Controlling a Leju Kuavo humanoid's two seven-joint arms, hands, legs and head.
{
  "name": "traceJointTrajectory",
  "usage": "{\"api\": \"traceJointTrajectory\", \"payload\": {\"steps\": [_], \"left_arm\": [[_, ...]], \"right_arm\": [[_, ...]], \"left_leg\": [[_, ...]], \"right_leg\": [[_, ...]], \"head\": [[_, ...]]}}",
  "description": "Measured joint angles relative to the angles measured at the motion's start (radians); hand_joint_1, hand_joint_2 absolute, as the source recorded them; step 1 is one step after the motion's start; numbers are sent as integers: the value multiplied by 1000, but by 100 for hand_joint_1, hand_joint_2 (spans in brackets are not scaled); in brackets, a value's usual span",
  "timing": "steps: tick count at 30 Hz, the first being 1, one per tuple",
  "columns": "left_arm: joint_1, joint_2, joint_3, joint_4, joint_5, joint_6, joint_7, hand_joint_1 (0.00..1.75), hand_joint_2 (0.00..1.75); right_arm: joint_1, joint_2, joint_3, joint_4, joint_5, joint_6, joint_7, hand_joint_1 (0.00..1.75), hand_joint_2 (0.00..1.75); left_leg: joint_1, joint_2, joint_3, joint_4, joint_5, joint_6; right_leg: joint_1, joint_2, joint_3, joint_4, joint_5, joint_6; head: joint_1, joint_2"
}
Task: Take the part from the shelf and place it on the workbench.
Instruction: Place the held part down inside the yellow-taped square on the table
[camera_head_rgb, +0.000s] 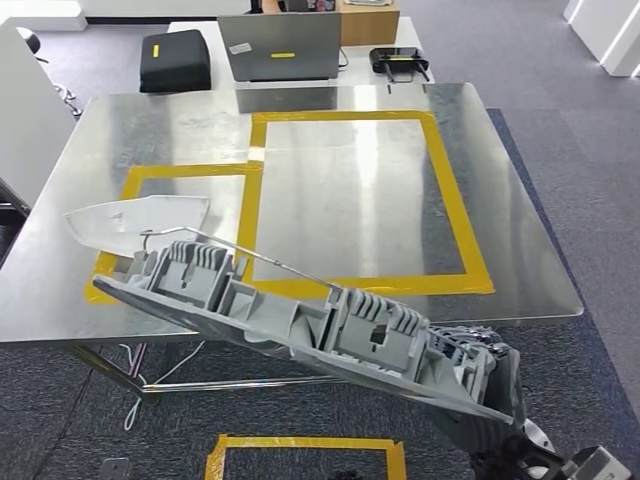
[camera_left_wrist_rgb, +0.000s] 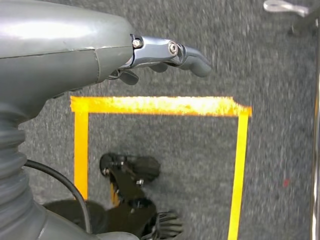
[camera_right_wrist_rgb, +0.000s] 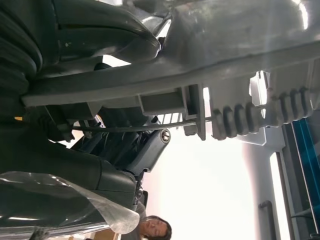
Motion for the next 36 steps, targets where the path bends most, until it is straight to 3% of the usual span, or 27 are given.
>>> {"api": "traceJointTrajectory", "payload": {"steps": [3,5,7,8,9,10,11,13,14,15,16,18,20,21,24,29,33,36], "left_arm": [[2,-1,0,0,0,0,0,0,175],[-1,0,0,0,0,0,0,0,175],[-5,1,0,0,0,0,0,0,175],[-8,1,0,0,0,0,0,0,175],[-10,0,0,0,0,0,0,0,175],[-13,0,-1,0,0,0,0,0,175],[-13,-1,-1,0,0,0,0,0,175],[-10,-2,-1,0,0,0,0,0,175],[-8,-2,-1,0,0,0,0,0,175],[-6,-1,-1,0,0,0,0,0,175],[-6,-1,-1,0,0,0,0,0,175],[-4,-1,-1,0,0,0,0,0,175],[-1,1,0,0,0,0,0,0,175],[0,1,0,0,0,0,1,0,175],[-1,1,0,0,0,1,1,0,175],[-4,0,0,0,0,1,1,0,175],[-5,0,0,0,0,0,1,0,175],[-5,0,0,0,0,0,1,0,175]], "right_arm": [[0,0,0,1,0,0,0,175,175],[0,0,0,2,-1,0,0,175,175],[3,0,0,1,0,0,0,175,175],[5,-1,-1,0,0,0,0,175,175],[5,-1,-1,0,1,0,0,175,175],[5,-1,-2,0,0,-1,0,175,175],[4,-1,-2,0,0,-1,0,175,175],[3,-1,-4,0,0,-2,0,175,175],[2,-1,-5,0,-1,-1,0,175,175],[2,-1,-5,0,0,0,0,175,175],[2,-1,-5,0,0,0,0,175,175],[1,-1,-5,0,0,0,0,175,175],[0,-1,-4,1,0,0,0,175,175],[0,-1,-4,1,0,0,0,175,175],[-1,-1,-3,0,0,0,1,175,175],[-3,-1,-3,0,0,0,1,175,175],[-3,-1,-2,0,0,0,1,175,175],[-3,-1,-2,0,0,0,1,175,175]], "left_leg": [[15,-3,39,2,-38,-27],[15,-2,49,1,-57,-44],[14,-1,48,8,-51,-56],[15,-1,32,44,-32,-61],[16,0,-4,109,-7,-66],[16,0,-53,190,9,-70],[16,1,-107,267,5,-71],[14,1,-190,347,-74,-69],[12,1,-216,351,-116,-66],[10,1,-233,332,-133,-61],[6,1,-240,295,-115,-54],[-7,-1,-240,190,12,-30],[-21,-3,-241,127,105,-11],[-24,-5,-242,119,121,-15],[-22,-7,-240,103,140,-39],[-25,-7,-239,102,130,-24],[-25,-7,-235,102,124,-17],[-25,-7,-233,103,122,-16]], "right_leg": [[-12,-4,55,-164,90,20],[-11,-3,73,-210,100,3],[-7,-1,81,-206,81,-28],[-8,-2,89,-209,75,-37],[-8,-4,103,-214,68,-44],[-9,-6,119,-221,61,-49],[-8,-7,137,-229,54,-54],[-4,-5,172,-239,37,-59],[-2,-2,188,-242,27,-60],[1,1,204,-243,16,-61],[4,3,220,-244,5,-61],[10,5,247,-244,-16,-59],[13,9,258,-246,-31,-51],[15,11,261,-243,-36,-50],[18,9,265,-247,-41,-61],[16,8,274,-269,-44,-56],[16,7,272,-276,-46,-44],[16,7,273,-278,-47,-41]], "head": [[5,0],[9,0],[5,0],[2,0],[-1,0],[-3,0],[-6,0],[-7,0],[-8,0],[-8,0],[-9,0],[-7,0],[-9,0],[-10,0],[-15,0],[-15,0],[-16,0],[-16,0]]}}
